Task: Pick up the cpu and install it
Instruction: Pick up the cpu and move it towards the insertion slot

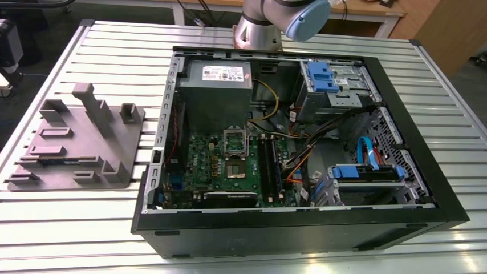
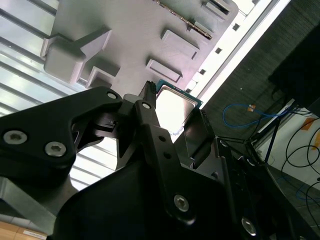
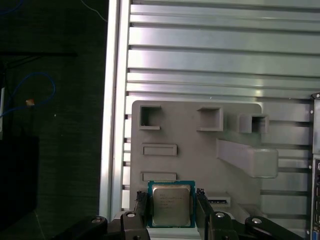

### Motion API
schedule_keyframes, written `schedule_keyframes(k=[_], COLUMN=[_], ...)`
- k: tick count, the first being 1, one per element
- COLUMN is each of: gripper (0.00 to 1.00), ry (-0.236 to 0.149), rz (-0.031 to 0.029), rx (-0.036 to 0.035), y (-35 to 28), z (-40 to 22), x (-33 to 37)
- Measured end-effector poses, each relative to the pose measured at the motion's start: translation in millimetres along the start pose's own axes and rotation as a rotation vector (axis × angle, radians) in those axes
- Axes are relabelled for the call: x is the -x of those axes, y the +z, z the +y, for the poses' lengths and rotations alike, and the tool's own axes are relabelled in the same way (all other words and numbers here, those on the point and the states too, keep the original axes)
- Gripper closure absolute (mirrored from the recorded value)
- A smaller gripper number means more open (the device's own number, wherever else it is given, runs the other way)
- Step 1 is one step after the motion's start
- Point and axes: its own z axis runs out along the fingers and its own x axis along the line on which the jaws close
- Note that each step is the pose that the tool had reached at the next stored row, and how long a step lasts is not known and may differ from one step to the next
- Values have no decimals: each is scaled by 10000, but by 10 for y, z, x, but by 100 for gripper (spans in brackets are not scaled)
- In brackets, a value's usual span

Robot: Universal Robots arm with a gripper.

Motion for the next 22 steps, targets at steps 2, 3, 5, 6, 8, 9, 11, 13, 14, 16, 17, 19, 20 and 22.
schedule_keyframes(k=[2,3,5,6,8,9,11,13,14,16,17,19,20,22], gripper=[53,53,53,53,53,53,53,53,53,53,53,53,53,53], ry=[0,0,0,0,0,0,0,0,0,0,0,0,0,0], rz=[1,1,1,1,2,2,0,0,-1,1,0,1,1,0], rx=[-1,0,0,0,-1,-1,-1,0,1,0,0,-1,-1,0], y=[-5,-6,-10,-12,-18,-22,-27,-32,-34,-41,-44,-51,-54,-62], z=[0,0,0,0,0,1,1,1,1,1,1,1,1,2], x=[0,0,0,0,0,0,0,0,0,0,0,0,0,0])
